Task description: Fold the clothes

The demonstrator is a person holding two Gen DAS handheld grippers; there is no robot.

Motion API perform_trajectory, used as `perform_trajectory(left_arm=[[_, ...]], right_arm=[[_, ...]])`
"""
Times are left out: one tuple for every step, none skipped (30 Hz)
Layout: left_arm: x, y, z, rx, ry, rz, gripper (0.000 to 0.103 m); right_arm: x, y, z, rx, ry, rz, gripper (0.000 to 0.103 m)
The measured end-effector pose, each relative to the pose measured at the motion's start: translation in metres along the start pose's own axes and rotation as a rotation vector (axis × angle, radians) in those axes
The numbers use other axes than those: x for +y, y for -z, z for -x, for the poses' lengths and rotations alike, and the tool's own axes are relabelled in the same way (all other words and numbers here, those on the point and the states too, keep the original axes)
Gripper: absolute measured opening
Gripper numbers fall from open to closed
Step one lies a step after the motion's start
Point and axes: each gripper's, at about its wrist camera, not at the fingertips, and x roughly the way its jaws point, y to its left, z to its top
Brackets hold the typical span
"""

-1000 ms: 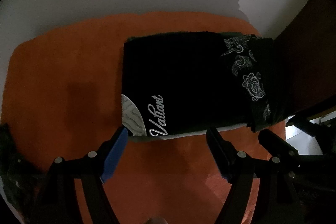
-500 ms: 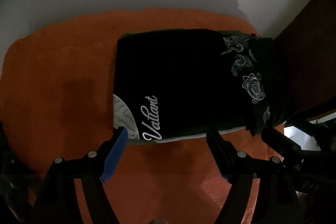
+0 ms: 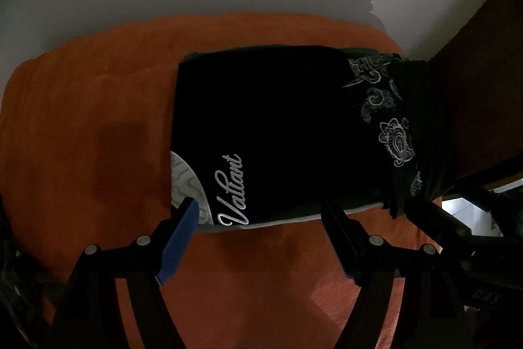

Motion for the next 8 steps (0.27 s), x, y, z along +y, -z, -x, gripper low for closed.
perform_trajectory(left_arm=[[0.0011,0.0000,-0.0001,0.001,0.001,0.002,0.078],[0.0019,0.0001,0.0001,0.000,0.001,0.003,0.078],[0.0027,0.0002,0.0004,0.000,0.001,0.003,0.078],[0.0035,0.0004,0.0008,-0.001,0.001,0.003,0.078],[0.0038,0.0005,0.0013,-0.002,0.001,0.003,0.078],[0.0039,0.0007,0.0018,-0.003,0.001,0.002,0.078],[0.0039,0.0013,0.0037,-0.012,0.004,0.000,0.078],[0.0038,0.0019,0.0058,-0.023,0.007,-0.001,0.078]], right_arm=[[0.0000,-0.0004,0.0002,0.000,0.000,-0.001,0.101],[0.0000,-0.0008,0.0004,-0.001,0.000,-0.002,0.101],[0.0000,-0.0010,0.0005,-0.001,0.001,-0.001,0.101],[0.0000,-0.0011,0.0005,-0.001,0.004,0.000,0.101],[0.0000,-0.0012,0.0005,-0.001,0.007,0.001,0.101],[-0.0005,-0.0010,0.0002,0.001,0.004,-0.001,0.101],[-0.0011,-0.0007,-0.0002,0.004,0.000,-0.004,0.101],[-0.0017,-0.0004,-0.0006,0.007,-0.005,-0.008,0.101]])
